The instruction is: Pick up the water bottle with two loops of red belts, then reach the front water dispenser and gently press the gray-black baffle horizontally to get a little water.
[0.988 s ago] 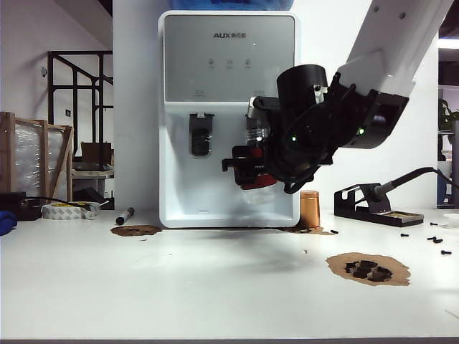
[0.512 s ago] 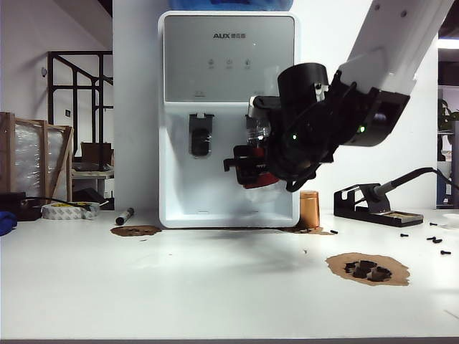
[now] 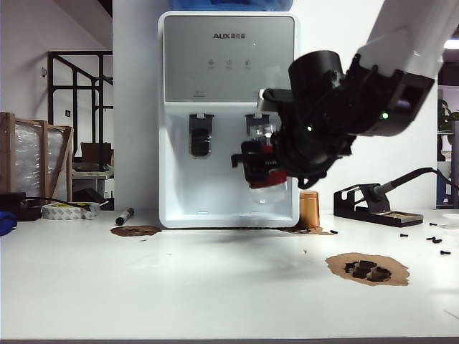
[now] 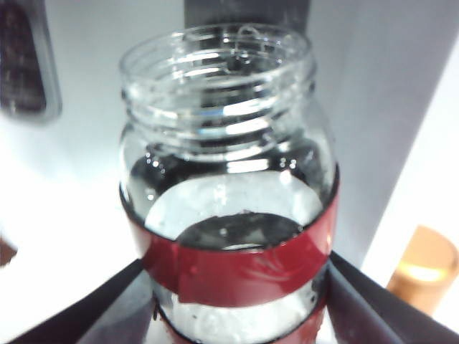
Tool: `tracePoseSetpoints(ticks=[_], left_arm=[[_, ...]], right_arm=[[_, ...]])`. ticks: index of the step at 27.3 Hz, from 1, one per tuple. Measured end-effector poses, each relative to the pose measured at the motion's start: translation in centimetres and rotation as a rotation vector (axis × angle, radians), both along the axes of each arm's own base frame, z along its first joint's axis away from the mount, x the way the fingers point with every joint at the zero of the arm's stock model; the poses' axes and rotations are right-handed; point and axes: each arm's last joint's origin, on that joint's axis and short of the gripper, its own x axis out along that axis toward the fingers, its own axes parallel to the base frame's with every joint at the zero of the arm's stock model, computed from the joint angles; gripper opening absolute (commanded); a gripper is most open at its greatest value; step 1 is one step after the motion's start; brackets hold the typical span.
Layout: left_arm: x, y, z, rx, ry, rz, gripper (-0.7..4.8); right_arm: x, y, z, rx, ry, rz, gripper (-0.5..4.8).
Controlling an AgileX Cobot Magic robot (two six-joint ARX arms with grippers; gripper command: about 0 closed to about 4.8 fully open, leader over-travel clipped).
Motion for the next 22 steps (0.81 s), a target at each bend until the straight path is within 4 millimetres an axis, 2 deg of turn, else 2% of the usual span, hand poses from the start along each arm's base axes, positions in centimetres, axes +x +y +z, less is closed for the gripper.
tracePoseSetpoints(ticks=[3,6,10,15,18,22], left_arm=[[0.0,0.0,0.0,0.0,0.0,0.0,-0.05],[0.0,0.0,0.0,0.0,0.001,0.0,-0.05],[0.0,0.0,0.0,0.0,0.001,0.0,-0.05],[-0.4,0.0,0.2,-0.002,0.022,-0.005,-0.05],[-1.6,-0.1,1.8,-0.019,-0.012,-0.051,-0.05],[-2.7,-0.1,2.5,-0.03,0.014,-0.051,-0.05]], right_arm=[[-1.1,-0.2,-0.5,-0.006,0.015,0.014,-0.04],[-2.1,0.3,0.0,0.003,0.009,0.054,-0.04],[-3.2,1.5,1.3,0.038,-0.023,0.172,-0.04],[-4.0,2.3,1.0,0.072,-0.003,0.338,-0.04],[-4.2,2.6,1.0,0.1,0.023,0.426,-0.04],[-4.5,2.8,0.9,0.121,0.048,0.537,-0.04]])
